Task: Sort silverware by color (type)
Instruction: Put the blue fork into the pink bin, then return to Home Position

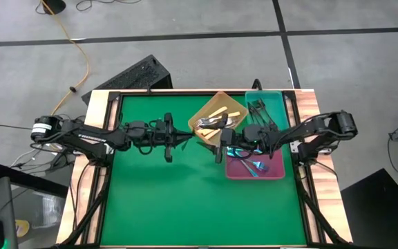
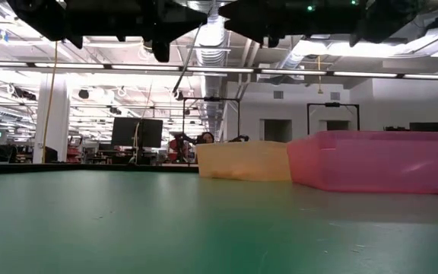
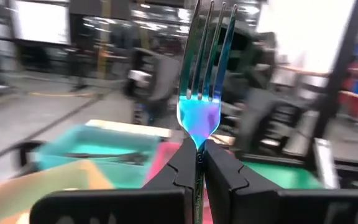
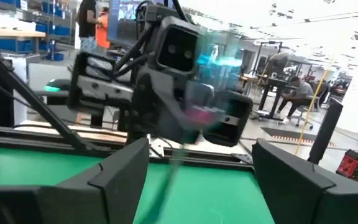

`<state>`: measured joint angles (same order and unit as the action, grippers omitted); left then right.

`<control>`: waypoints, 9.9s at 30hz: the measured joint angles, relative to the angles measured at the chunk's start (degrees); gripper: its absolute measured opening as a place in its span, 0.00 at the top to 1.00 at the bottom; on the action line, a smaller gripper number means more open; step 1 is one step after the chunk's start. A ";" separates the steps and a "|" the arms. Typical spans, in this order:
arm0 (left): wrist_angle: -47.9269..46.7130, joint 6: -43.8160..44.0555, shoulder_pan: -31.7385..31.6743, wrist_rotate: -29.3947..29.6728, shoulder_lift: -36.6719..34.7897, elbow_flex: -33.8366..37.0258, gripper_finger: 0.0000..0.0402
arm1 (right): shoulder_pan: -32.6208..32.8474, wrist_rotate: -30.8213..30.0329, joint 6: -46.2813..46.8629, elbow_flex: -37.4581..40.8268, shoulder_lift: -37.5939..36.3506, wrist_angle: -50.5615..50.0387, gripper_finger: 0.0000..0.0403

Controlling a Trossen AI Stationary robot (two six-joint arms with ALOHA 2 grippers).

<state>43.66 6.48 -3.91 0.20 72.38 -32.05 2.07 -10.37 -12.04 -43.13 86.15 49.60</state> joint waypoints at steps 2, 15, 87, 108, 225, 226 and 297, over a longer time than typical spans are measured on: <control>0.00 -1.02 -0.04 4.04 0.00 0.00 1.00 | 0.01 -0.36 0.01 -1.26 1.14 0.25 0.24; 1.39 -7.48 2.11 19.01 2.80 0.00 1.00 | 0.01 -11.04 0.14 -8.53 5.08 -1.15 0.24; 1.45 -10.69 3.17 22.87 1.64 0.00 0.72 | -5.79 -6.91 7.04 -12.95 -1.85 -18.23 0.95; -6.25 -3.91 3.11 24.18 1.05 0.00 0.68 | -14.07 -4.85 18.59 -23.79 -20.69 -90.96 0.95; -36.65 3.50 3.09 14.06 -42.56 -0.86 0.68 | -13.57 9.45 13.81 -2.40 -67.93 -74.42 0.77; -36.08 3.18 3.09 14.06 -42.56 0.00 0.68 | -13.79 9.01 14.56 -0.25 -69.55 -73.46 0.77; -40.91 12.12 -8.89 11.91 -59.22 31.49 0.68 | -13.84 2.99 16.97 42.59 -85.75 -47.23 0.77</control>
<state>2.75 18.59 -12.80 12.11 13.16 -0.56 -11.77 -7.38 4.93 -0.54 0.40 2.37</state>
